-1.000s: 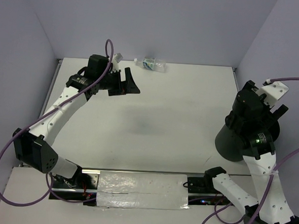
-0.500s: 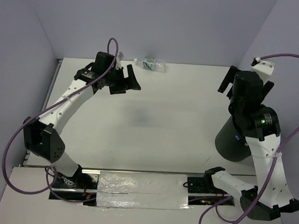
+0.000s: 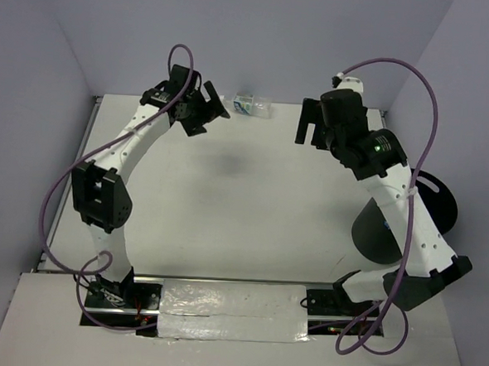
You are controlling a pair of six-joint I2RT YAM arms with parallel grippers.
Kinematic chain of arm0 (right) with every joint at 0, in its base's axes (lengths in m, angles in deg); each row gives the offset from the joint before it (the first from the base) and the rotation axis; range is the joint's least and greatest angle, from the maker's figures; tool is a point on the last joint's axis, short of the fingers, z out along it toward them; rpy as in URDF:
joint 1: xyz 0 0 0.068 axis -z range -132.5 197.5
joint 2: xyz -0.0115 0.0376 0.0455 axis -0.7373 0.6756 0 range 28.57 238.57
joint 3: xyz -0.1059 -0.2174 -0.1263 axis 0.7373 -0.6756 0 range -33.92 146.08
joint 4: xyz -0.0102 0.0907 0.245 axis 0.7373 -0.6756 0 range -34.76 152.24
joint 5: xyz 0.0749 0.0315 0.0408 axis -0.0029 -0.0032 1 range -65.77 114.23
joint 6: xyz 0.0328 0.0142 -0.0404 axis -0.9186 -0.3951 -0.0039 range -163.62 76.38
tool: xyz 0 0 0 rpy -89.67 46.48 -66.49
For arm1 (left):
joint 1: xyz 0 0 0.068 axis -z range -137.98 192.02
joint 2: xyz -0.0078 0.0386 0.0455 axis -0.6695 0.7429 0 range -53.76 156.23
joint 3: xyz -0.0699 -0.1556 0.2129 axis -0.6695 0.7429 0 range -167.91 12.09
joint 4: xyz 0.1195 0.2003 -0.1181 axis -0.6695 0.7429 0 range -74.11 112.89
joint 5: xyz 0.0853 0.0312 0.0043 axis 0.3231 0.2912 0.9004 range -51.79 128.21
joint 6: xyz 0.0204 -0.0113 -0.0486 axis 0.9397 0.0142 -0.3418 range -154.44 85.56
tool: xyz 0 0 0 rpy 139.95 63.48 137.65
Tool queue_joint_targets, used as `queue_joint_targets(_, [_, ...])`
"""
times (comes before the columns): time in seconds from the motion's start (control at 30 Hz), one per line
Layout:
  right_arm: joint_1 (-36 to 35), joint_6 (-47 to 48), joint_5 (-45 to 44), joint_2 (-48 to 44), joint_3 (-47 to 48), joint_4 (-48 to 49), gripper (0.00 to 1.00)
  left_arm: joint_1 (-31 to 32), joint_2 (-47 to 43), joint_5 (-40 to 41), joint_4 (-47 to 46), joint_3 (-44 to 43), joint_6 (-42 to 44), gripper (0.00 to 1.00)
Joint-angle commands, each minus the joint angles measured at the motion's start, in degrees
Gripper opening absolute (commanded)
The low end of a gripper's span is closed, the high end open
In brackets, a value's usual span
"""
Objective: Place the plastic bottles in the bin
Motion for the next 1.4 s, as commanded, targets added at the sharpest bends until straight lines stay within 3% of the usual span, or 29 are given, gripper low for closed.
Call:
queue_joint_targets(0.0, [-0.1,-2.15,-2.65,-2.06,1.59,0.52,1.0,-2.26,6.8,-0.3,-5.13,-5.71,-11.01,0.98])
queue_joint_targets(0.2, [-0.1,-4.97,-6.16,-7.77,-2.27,2.98,1.0,-3.4,23.85,-5.21,-9.44,-24.16,-21.65,0.99])
queue_joint_targets(0.33, [-0.1,-5.85,-7.66,-11.29,-5.26,4.13,1.0,-4.02,29.92,-6.37,-20.67,-25.59,-29.99,0.99])
queue_joint_targets(0.67, [-0.1,-4.89,-11.09,-14.02,-8.43,4.83,1.0,-3.93,42.83,-1.01,-34.31,-30.78,-42.74,0.99])
queue_joint_targets(0.97, [-0.1,-4.45,-10.39,-11.48,-7.9,4.74,1.0,-3.49,51.54,4.53,-38.28,-35.79,-45.92,0.99])
queue_joint_targets(1.1, [-0.1,-3.48,-11.78,-10.33,-7.99,5.18,1.0,-2.7,54.0,4.71,-46.89,-35.34,-48.2,0.99])
queue_joint_targets(1.37, [0.34,-2.77,-11.8,-8.22,-7.9,5.62,1.0,-2.0,57.87,8.31,-46.81,-37.28,-49.26,0.99])
